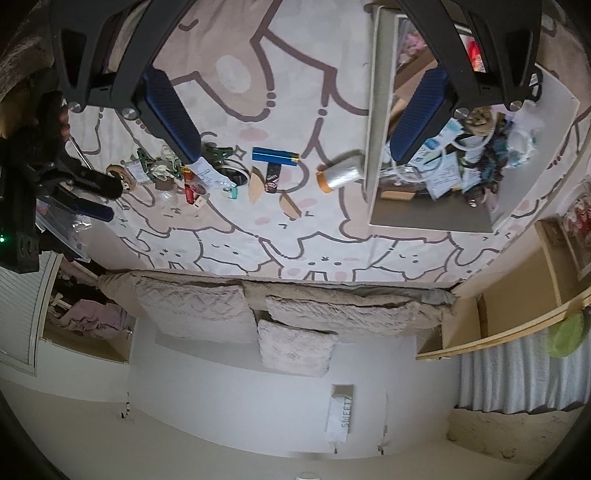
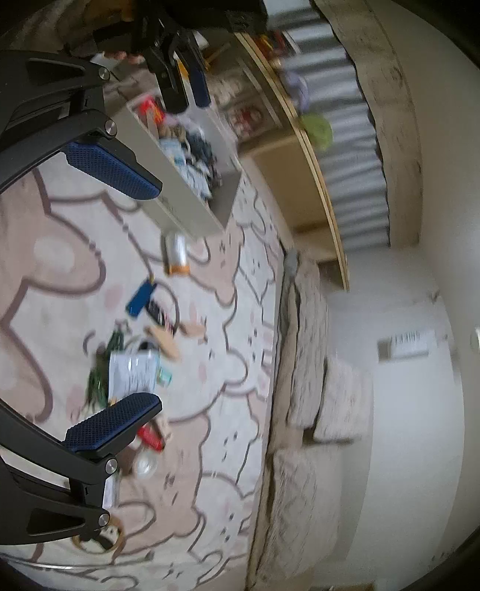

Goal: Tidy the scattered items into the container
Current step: 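Move both tools back toward the scattered items on the bed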

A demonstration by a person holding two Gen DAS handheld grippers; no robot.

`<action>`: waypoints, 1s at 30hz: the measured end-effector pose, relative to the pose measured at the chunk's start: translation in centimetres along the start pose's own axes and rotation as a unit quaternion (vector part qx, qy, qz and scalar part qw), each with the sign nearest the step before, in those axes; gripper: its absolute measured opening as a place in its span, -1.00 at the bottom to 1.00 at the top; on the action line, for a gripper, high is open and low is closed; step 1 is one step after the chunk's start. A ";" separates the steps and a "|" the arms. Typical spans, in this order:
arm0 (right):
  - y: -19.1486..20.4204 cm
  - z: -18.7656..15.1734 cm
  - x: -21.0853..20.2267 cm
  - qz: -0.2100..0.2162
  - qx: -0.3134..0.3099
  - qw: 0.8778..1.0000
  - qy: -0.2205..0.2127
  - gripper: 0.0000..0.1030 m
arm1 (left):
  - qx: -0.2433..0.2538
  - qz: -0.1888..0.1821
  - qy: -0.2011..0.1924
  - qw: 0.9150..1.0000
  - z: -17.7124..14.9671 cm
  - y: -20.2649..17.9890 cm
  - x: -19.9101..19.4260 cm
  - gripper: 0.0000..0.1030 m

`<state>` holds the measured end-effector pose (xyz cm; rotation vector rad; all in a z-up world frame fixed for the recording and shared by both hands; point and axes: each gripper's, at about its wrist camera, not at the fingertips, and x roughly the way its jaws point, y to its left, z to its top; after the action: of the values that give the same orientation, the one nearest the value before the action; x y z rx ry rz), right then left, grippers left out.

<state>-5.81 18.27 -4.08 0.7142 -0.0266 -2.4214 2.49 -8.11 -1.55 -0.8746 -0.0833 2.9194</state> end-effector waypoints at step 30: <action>-16.2 -4.3 0.1 -0.156 0.121 0.980 0.009 1.00 | 0.039 -0.031 0.057 0.997 0.9 -6.2 12.6 1.00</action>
<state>-12.66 32.06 -10.75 0.9059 -0.2213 -2.7412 -8.06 -0.63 -7.15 -1.0040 0.0107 2.7890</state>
